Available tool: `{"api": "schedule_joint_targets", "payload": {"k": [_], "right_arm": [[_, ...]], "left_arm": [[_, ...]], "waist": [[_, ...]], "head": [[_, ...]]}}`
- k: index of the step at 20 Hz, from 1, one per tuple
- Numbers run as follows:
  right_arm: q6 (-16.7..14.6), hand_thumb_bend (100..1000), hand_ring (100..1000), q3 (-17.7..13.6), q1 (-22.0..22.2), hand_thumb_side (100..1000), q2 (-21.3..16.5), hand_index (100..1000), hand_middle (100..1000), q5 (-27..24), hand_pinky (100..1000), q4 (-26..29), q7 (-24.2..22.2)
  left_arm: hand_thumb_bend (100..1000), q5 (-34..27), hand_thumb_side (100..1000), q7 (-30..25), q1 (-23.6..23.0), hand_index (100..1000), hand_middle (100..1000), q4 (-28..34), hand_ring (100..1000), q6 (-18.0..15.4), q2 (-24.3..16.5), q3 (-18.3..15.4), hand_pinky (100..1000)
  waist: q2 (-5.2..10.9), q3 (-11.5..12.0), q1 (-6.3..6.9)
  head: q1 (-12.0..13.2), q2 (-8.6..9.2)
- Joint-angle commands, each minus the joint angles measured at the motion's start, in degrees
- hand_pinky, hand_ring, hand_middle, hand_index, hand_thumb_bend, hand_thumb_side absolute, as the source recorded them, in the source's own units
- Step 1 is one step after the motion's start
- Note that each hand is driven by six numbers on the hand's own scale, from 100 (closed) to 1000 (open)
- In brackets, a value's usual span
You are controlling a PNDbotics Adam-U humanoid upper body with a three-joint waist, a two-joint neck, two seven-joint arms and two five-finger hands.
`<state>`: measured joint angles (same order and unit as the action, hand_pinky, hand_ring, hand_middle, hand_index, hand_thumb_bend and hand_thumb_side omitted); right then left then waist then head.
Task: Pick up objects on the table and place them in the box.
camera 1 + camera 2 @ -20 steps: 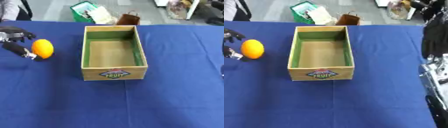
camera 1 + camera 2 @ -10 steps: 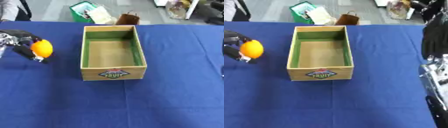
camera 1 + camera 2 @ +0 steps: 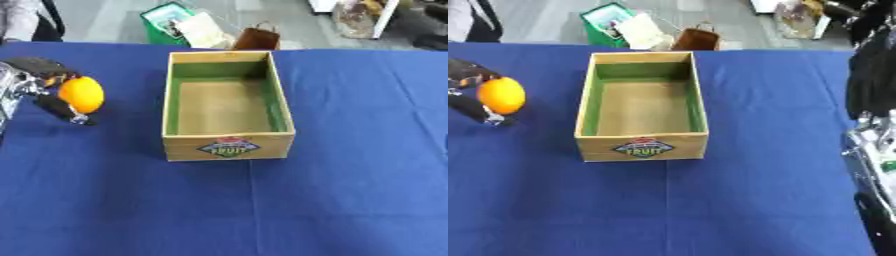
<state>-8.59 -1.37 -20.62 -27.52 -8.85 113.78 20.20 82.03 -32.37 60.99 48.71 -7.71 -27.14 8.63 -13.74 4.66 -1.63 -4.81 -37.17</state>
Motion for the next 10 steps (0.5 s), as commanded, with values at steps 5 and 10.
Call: {"api": "schedule_joint_targets", "payload": {"k": [5, 10], "right_arm": [[-0.01, 100, 766, -0.18, -0.39, 1000, -0.70, 840, 748, -0.49, 771, 0.81, -0.22], [0.00, 100, 766, -0.29, -0.27, 1000, -0.60, 840, 746, -0.50, 771, 0.81, 0.00]], "left_arm": [[324, 7.37, 624, 7.79, 1.71, 941, 780, -2.19, 717, 3.19, 0.67, -2.14, 651], [100, 5.47, 343, 10.49, 1.70, 863, 754, -3.91, 675, 4.02, 1.13, -2.97, 588]], "waist": [[0.87, -0.26, -0.12], [0.75, -0.26, -0.16]], "head": [[0.54, 0.49], [0.59, 0.35]]}}
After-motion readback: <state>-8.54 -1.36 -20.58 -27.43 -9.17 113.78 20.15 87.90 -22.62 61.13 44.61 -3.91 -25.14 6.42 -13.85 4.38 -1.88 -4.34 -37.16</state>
